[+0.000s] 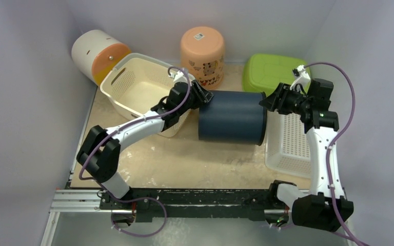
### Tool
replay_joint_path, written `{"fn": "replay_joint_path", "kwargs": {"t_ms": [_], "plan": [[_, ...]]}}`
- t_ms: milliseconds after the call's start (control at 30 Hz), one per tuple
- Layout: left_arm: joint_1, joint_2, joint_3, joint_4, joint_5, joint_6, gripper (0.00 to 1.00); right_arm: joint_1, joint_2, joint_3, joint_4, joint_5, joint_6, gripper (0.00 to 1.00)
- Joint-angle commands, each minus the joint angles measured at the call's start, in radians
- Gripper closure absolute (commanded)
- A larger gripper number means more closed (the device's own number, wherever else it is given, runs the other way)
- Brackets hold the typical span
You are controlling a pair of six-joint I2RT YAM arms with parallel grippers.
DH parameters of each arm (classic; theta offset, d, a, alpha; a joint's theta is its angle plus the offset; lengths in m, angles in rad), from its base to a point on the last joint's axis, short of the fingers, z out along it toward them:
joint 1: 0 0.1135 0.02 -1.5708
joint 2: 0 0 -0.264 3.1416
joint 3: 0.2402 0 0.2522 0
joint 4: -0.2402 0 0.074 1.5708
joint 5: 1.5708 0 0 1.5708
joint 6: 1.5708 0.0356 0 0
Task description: Turn the large container upside down
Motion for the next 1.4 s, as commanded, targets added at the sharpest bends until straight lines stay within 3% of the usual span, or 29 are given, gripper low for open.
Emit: {"fn": "replay_joint_path", "kwargs": {"t_ms": [0,100,467,567,700,833,1167,1367], "plan": [[-0.031,0.011,-0.003,-0.424,-0.020,0.190,0.59,-0.003,-0.010,-0.018,0.013,-0.011,0.029,0.45],[-0.030,-0.030,0.009,-0.462,-0.036,0.189,0.59,-0.003,-0.018,-0.021,0.003,0.061,0.034,0.45],[-0.031,-0.127,0.005,-0.570,-0.057,0.187,0.56,-0.004,0.019,-0.097,0.041,0.044,0.042,0.47],[-0.031,-0.129,-0.014,-0.558,-0.051,0.176,0.56,-0.004,0.038,-0.114,0.043,0.026,0.029,0.57],[-0.032,-0.136,-0.015,-0.550,-0.053,0.173,0.56,-0.004,0.052,-0.138,0.061,0.019,0.032,0.81],[-0.031,-0.154,0.015,-0.587,-0.056,0.179,0.56,-0.004,0.055,-0.139,0.072,0.067,0.038,0.92],[-0.032,-0.265,0.064,-0.667,-0.008,0.158,0.50,-0.004,0.065,-0.151,0.110,0.120,0.054,0.93],[-0.036,-0.305,-0.023,-0.620,0.067,0.079,0.56,-0.003,0.077,-0.139,0.116,0.135,0.054,0.93]]}}
